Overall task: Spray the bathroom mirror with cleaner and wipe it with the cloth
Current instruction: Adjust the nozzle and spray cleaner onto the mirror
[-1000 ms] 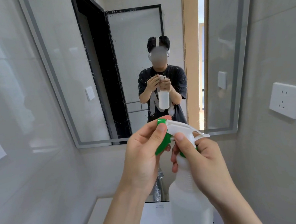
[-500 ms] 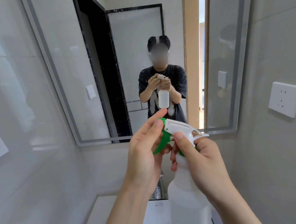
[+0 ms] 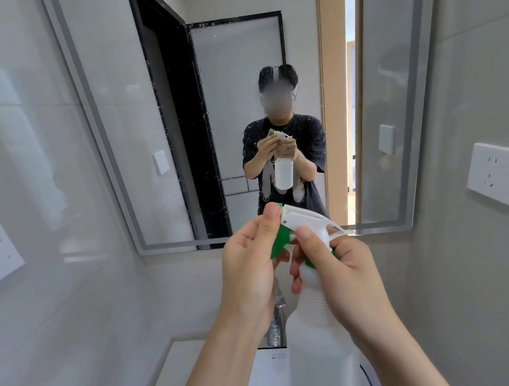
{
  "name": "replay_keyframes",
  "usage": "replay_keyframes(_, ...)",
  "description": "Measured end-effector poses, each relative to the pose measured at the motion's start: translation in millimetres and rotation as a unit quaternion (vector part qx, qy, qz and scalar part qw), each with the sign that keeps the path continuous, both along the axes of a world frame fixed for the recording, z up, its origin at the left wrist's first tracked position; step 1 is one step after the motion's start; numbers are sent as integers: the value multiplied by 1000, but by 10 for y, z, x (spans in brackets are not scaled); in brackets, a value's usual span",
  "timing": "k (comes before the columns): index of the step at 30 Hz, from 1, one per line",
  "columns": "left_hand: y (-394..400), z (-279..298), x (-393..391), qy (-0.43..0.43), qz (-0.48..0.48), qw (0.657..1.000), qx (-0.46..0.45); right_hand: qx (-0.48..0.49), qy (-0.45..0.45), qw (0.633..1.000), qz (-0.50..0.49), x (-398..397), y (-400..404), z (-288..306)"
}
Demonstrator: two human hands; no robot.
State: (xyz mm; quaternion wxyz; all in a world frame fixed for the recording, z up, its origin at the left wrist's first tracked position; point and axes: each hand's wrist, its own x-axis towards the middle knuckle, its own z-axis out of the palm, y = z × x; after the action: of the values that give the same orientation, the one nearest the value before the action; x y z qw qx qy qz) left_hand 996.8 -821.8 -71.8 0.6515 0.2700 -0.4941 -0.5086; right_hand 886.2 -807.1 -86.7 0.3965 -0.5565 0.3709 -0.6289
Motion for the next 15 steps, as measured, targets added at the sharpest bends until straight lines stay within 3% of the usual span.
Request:
replay_keyframes(9,18,-292,162,-63,30,997,37,16,-39,999,-17,45,-346,289)
replay_keyframes(12,41,-340,253,-115,62,991,41,20,-79,997,-15,119,-460,494)
replay_keyframes(15,56,-365,339,-233,90,968,32,19,-93,995,-14,232,-592,687)
